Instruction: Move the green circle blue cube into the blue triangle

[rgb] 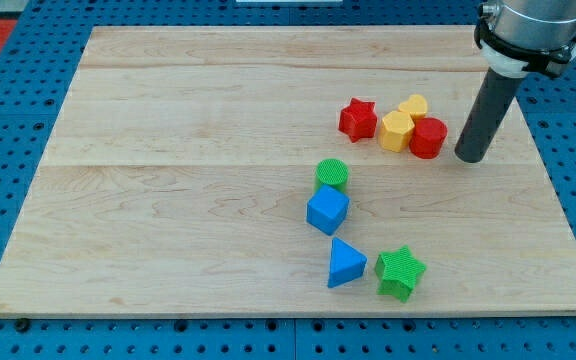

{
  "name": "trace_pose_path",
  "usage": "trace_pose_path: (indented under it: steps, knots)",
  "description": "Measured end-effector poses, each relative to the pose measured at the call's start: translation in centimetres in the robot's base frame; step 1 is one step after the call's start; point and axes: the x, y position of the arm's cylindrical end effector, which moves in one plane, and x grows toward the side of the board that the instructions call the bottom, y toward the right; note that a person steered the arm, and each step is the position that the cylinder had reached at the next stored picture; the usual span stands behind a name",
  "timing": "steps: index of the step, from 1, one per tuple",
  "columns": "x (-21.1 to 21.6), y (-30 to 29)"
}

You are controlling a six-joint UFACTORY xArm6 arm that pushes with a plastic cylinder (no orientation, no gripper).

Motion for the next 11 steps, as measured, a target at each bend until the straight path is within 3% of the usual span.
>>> trace_pose_path:
  steps: [4,6,11]
  knots:
    - [0.5,-9.0]
    - [0.9,-16.7]
    - [5.2,-14.4]
